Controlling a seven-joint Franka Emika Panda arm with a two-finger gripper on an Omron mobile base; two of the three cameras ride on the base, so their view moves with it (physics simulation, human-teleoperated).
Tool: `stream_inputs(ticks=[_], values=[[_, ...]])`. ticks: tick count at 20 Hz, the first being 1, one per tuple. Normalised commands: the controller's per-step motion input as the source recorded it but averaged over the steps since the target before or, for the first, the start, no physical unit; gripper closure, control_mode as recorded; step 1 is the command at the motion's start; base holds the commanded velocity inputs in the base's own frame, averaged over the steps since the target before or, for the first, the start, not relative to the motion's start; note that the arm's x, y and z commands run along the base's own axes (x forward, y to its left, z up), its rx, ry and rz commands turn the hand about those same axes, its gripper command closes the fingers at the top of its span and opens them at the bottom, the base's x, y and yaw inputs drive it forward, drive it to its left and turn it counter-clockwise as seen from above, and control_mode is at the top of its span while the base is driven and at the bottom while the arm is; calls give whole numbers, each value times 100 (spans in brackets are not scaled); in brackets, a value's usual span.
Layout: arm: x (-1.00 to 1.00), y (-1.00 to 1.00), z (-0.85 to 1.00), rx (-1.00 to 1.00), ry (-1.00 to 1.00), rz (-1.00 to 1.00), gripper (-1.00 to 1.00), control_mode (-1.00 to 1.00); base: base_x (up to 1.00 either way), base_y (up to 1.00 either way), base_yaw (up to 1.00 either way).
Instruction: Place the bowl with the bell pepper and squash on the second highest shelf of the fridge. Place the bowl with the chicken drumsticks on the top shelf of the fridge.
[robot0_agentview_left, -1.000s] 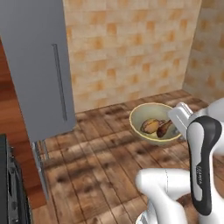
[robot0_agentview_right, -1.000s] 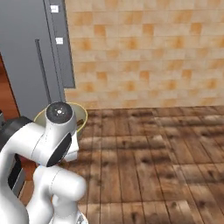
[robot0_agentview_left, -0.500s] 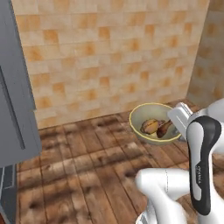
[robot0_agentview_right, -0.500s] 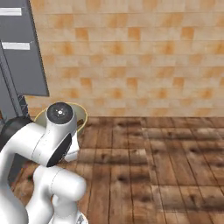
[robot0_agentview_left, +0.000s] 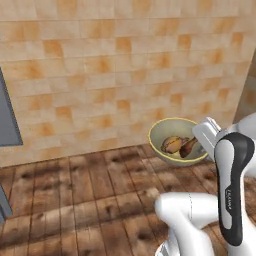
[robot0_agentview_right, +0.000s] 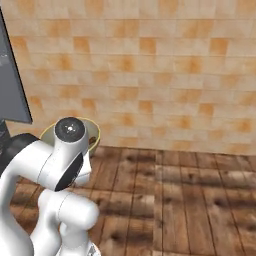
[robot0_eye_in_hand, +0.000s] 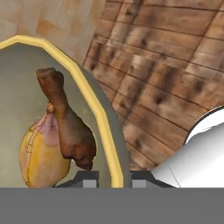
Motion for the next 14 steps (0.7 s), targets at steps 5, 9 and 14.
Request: stream_inputs(ticks=[5, 9, 14], values=[[0, 0, 0, 0, 0, 0, 100, 100, 100, -52, 25], [0, 0, 0, 0, 0, 0, 100, 100, 100, -49, 24], [0, 0, 0, 0, 0, 0, 100, 100, 43, -26, 78]])
